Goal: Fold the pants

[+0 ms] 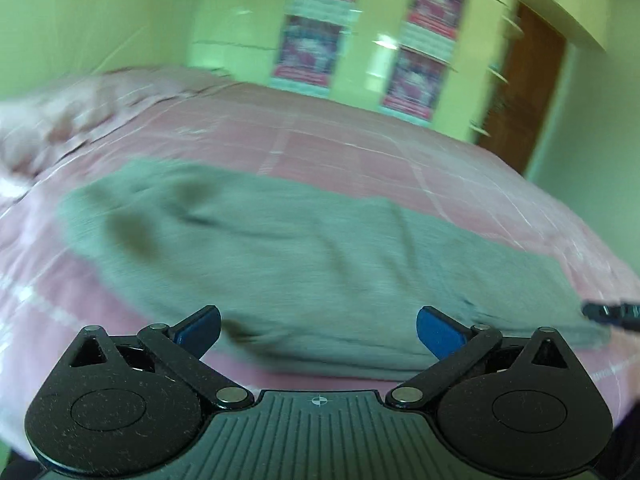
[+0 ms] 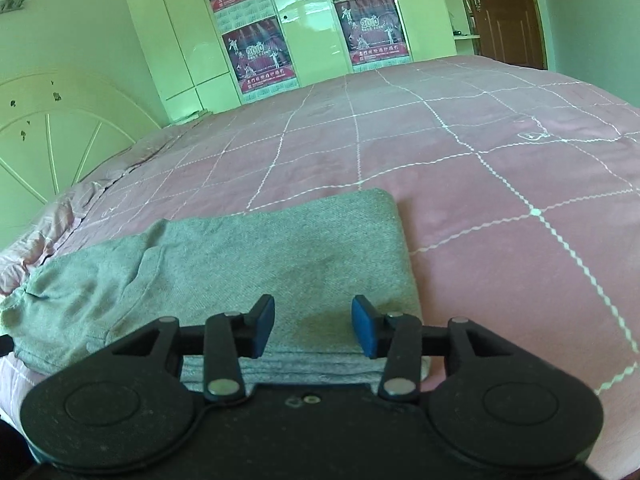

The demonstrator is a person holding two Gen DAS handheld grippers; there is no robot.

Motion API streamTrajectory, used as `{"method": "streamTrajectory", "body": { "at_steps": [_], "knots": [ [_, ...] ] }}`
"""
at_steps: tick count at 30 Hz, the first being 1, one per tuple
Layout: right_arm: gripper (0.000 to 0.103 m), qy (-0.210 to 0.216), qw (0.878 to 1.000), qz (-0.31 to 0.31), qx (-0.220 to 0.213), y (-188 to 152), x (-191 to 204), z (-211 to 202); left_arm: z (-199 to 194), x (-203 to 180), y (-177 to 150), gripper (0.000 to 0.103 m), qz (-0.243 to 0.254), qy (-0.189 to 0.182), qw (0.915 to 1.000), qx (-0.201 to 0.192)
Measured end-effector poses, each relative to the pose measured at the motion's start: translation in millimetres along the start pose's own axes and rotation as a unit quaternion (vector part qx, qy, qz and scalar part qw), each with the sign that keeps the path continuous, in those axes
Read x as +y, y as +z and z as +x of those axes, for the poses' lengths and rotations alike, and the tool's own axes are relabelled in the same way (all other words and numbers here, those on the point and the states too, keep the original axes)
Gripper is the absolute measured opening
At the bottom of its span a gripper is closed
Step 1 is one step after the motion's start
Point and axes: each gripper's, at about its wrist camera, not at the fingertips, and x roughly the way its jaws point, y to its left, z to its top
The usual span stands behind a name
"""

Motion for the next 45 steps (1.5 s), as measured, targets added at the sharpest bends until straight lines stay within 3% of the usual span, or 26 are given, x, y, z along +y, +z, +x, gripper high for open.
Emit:
{"method": "streamTrajectory", "body": {
  "at_steps": [2,4,6,9,13,15,17,19,22,23,24,25,27,29,31,33,35,38,41,45],
  "knots": [
    [0.036,0.001,1.000,0.003,0.003,-1.2,4.2,2.3,2.3,37.0,2.2,0.103,-0.054,0.016,0.9984,-0.007],
    [0.036,0.002,1.000,-0.008,0.005,-2.4,8.9,2.7,13.3,70.7,4.0,0.103,-0.116,0.004,0.9932,-0.009],
    [0.036,0.002,1.000,-0.018,0.006,-3.6,13.3,1.1,32.7,102.8,3.5,0.103,-0.187,-0.020,0.9821,-0.006],
    [0.036,-0.001,1.000,-0.023,0.007,-5.1,16.7,-2.2,65.5,135.2,1.1,0.103,-0.257,-0.080,0.9624,-0.037],
    [0.038,0.002,1.000,-0.026,0.012,-4.2,29.0,0.4,91.4,150.5,8.5,0.102,-0.268,-0.105,0.9549,-0.072],
    [0.038,0.021,0.999,-0.046,0.014,-1.4,47.7,4.4,85.8,152.1,7.3,0.035,-0.273,-0.060,0.9555,-0.094],
    [0.038,0.050,0.995,-0.081,0.018,0.9,74.6,9.8,80.6,153.0,5.1,0.035,-0.270,-0.058,0.9546,-0.112],
    [0.037,0.075,0.989,-0.125,0.026,0.8,103.8,17.7,83.0,150.9,11.4,0.035,-0.249,-0.049,0.9607,-0.111],
    [0.038,0.104,0.972,-0.211,0.028,-9.1,153.4,28.6,85.9,151.7,12.7,0.035,-0.252,-0.049,0.9601,-0.111],
    [0.044,0.106,0.965,-0.237,0.029,-15.8,165.7,33.0,85.7,152.6,12.0,0.035,-0.255,-0.049,0.9596,-0.110],
    [0.046,0.097,0.958,-0.265,0.041,-24.6,175.1,40.1,85.3,153.4,11.2,0.035,-0.258,-0.050,0.9589,-0.107],
    [0.047,0.066,0.947,-0.302,0.086,-38.2,183.5,57.1,82.2,155.6,9.4,0.035,-0.257,-0.051,0.9592,-0.107],
    [0.048,0.043,0.940,-0.332,0.069,-54.1,190.1,61.5,78.4,151.7,10.2,0.035,-0.238,-0.050,0.9644,-0.105],
    [0.048,0.046,0.946,-0.315,0.070,-48.1,189.8,55.8,74.8,149.8,11.8,0.035,-0.223,-0.046,0.9680,-0.104],
    [0.048,0.086,0.960,-0.264,0.040,-33.3,173.3,34.7,70.2,146.1,16.1,0.035,-0.205,-0.038,0.9726,-0.103],
    [0.072,0.093,0.972,-0.216,-0.008,-21.6,150.5,11.0,60.4,134.3,24.1,0.035,-0.174,-0.032,0.9782,-0.109],
    [0.073,0.085,0.983,-0.159,-0.030,-7.4,119.0,-3.9,46.4,112.4,36.0,0.035,-0.124,-0.028,0.9837,-0.126],
    [0.072,0.072,0.996,-0.026,-0.053,16.7,56.9,-18.0,27.7,63.7,62.8,0.035,-0.044,-0.040,0.9869,-0.150],
    [0.073,0.044,0.991,0.096,-0.078,31.9,-4.7,-28.4,22.2,7.4,87.4,0.035,0.017,-0.058,0.9861,-0.155],
    [0.073,0.019,0.973,0.207,-0.104,31.9,-66.2,-41.0,27.3,-79.6,104.0,0.035,0.101,-0.092,0.9775,-0.161]
  ]
}}
